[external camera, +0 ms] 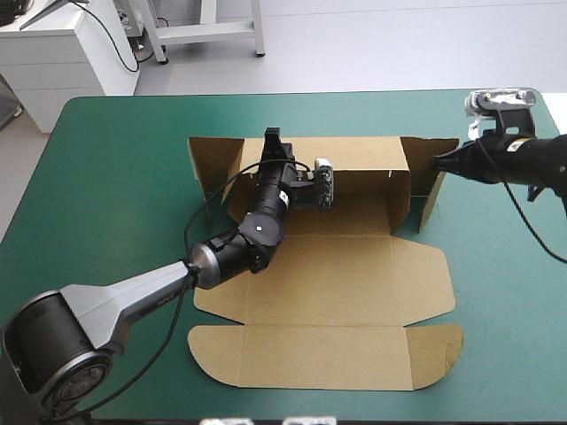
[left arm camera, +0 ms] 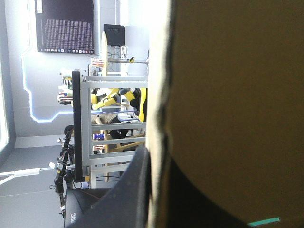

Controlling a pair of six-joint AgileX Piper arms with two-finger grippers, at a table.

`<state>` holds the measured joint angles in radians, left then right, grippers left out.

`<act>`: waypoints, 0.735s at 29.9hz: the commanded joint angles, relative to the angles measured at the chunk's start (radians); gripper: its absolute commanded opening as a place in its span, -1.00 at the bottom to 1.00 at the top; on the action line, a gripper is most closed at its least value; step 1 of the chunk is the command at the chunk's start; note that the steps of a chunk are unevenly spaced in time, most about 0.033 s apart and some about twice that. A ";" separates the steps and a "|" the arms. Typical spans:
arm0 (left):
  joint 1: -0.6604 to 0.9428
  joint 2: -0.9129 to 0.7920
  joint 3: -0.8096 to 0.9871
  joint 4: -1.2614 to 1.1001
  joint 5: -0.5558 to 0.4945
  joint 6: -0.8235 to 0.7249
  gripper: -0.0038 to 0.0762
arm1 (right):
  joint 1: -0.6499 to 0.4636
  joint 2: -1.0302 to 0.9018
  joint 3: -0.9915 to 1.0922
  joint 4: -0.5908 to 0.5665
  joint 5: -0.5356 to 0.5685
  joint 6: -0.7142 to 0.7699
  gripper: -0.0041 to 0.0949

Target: Fold the box

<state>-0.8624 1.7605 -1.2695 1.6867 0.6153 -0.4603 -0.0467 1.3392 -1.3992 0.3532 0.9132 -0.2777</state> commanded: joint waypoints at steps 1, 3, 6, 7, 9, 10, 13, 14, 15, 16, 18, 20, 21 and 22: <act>-0.005 -0.041 -0.021 0.050 0.045 -0.040 -0.92 | -0.008 0.048 -0.123 0.017 -0.048 0.000 -0.95; -0.005 -0.041 -0.021 0.057 0.045 -0.044 -0.92 | -0.008 0.097 -0.181 0.017 -0.050 0.000 -0.95; -0.005 -0.041 -0.021 0.057 0.045 -0.044 -0.92 | -0.008 0.184 -0.285 0.017 -0.035 0.000 -0.95; -0.005 -0.041 -0.021 0.057 0.045 -0.044 -0.92 | -0.008 0.215 -0.318 0.017 -0.023 0.000 -0.95; -0.005 -0.041 -0.021 0.057 0.045 -0.044 -0.92 | -0.008 0.272 -0.374 0.017 0.005 0.000 -0.95; -0.005 -0.041 -0.021 0.055 0.045 -0.041 -0.92 | -0.008 0.301 -0.400 0.017 0.016 0.000 -0.95; -0.005 -0.041 -0.021 0.053 0.045 -0.041 -0.92 | -0.008 0.368 -0.463 0.015 0.035 0.009 -0.95; -0.005 -0.041 -0.021 0.053 0.045 -0.041 -0.92 | -0.008 0.384 -0.478 0.013 0.037 0.009 -0.95; -0.005 -0.041 -0.021 0.053 0.045 -0.041 -0.92 | -0.008 0.399 -0.490 0.007 0.045 0.009 -0.95; -0.005 -0.041 -0.021 0.053 0.045 -0.041 -0.92 | -0.008 0.413 -0.498 0.005 0.051 0.013 -0.95; -0.005 -0.041 -0.021 0.053 0.043 -0.044 -0.92 | -0.008 0.436 -0.501 -0.001 0.077 0.016 -0.95; -0.005 -0.041 -0.021 0.053 0.043 -0.044 -0.92 | -0.008 0.449 -0.501 -0.005 0.113 0.011 -0.95; -0.005 -0.041 -0.021 0.053 0.046 -0.046 -0.92 | -0.008 0.458 -0.501 -0.020 0.143 0.001 -0.94; -0.005 -0.041 -0.021 0.053 0.051 -0.053 -0.92 | -0.006 0.461 -0.501 -0.035 0.165 0.002 -0.93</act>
<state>-0.8624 1.7641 -1.2677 1.7121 0.6247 -0.4884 -0.0467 1.8371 -1.8644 0.3301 1.0521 -0.2630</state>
